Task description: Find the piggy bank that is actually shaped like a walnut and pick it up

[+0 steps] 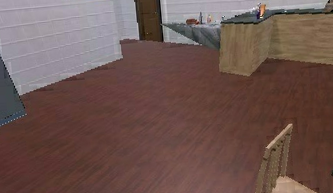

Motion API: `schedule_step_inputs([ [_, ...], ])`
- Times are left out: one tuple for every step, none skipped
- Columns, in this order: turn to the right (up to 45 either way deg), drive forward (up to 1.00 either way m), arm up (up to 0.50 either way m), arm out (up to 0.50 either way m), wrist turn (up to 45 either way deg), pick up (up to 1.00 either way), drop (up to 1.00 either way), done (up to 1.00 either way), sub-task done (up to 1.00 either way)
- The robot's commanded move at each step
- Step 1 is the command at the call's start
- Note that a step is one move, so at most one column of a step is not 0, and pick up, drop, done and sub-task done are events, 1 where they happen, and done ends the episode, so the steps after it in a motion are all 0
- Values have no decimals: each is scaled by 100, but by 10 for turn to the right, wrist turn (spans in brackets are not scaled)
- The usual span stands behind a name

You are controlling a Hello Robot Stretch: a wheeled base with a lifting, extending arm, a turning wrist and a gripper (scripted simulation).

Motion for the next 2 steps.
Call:
schedule_step_inputs([
  [0,0,10,0,0,0,0,0,0],
  [0,0,0,0,0,0,0,100,0],
])
